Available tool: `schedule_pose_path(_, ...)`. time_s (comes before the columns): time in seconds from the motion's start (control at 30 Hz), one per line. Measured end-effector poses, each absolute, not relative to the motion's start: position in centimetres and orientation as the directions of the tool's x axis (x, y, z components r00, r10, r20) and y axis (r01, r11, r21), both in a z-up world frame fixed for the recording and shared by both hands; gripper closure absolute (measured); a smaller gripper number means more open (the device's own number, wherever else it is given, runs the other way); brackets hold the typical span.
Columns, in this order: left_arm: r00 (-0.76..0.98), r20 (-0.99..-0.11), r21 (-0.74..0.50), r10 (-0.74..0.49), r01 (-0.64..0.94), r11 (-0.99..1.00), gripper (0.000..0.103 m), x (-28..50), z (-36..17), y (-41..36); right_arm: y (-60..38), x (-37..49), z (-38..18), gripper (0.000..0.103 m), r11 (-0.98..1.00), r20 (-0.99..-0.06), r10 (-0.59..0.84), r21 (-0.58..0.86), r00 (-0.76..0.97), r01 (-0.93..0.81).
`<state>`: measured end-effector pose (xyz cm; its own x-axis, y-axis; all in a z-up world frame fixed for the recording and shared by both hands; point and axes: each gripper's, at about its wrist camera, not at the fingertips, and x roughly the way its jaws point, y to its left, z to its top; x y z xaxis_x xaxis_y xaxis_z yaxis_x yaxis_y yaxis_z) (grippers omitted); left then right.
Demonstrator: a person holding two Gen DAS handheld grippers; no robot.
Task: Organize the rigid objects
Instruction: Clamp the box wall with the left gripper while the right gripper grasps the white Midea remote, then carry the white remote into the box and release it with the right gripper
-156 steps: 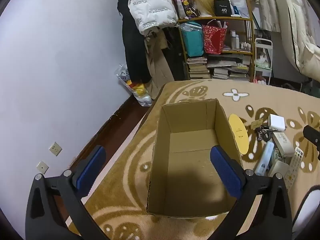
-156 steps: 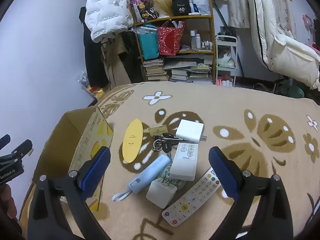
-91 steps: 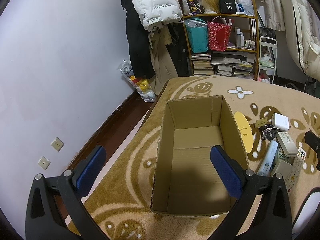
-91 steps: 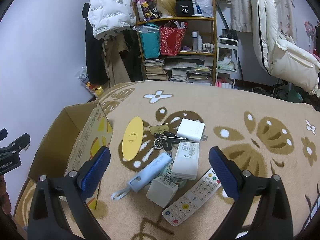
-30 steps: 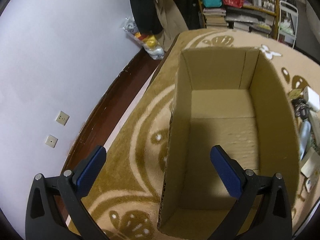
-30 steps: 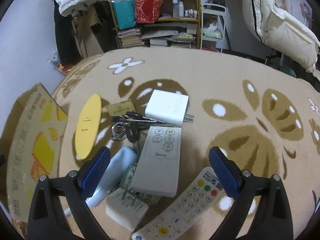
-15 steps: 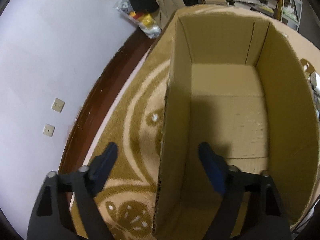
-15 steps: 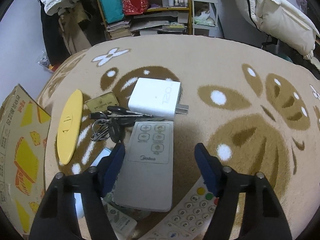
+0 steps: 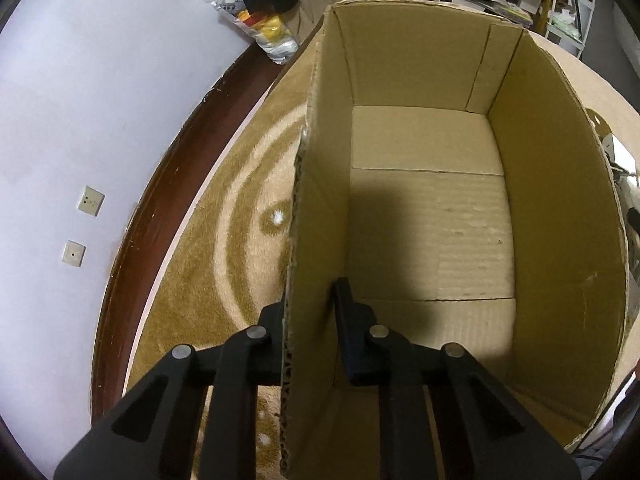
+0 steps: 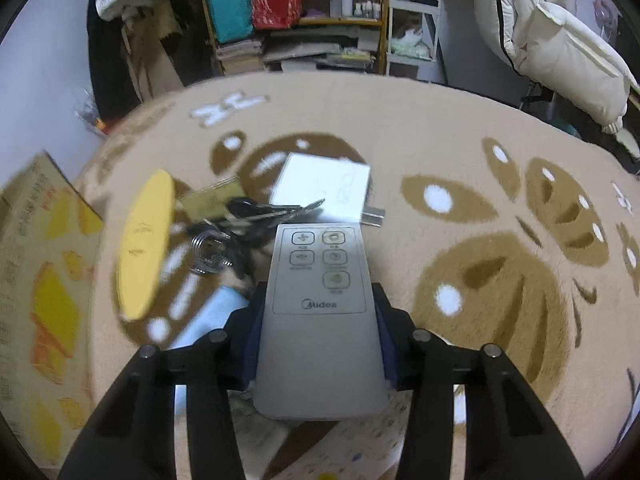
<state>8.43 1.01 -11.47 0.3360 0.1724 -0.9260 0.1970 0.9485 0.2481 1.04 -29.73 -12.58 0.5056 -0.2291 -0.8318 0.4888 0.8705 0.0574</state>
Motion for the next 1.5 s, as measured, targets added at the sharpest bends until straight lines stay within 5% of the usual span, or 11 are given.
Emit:
schedule_pose_path(0.63, 0.392, -0.905, 0.278, 0.163, 0.258, 0.925, 0.089, 7.4, -11.2, -0.6, -18.2, 0.3, -2.0, 0.053, 0.968, -0.589, -0.016, 0.195, 0.808, 0.161)
schedule_pose_path(1.5, 0.366, -0.916, 0.264, 0.164, 0.241, 0.934, 0.088, 8.2, -11.7, -0.1, -13.4, 1.4, -5.2, 0.053, 0.979, -0.625, 0.139, 0.202, 0.768, -0.013)
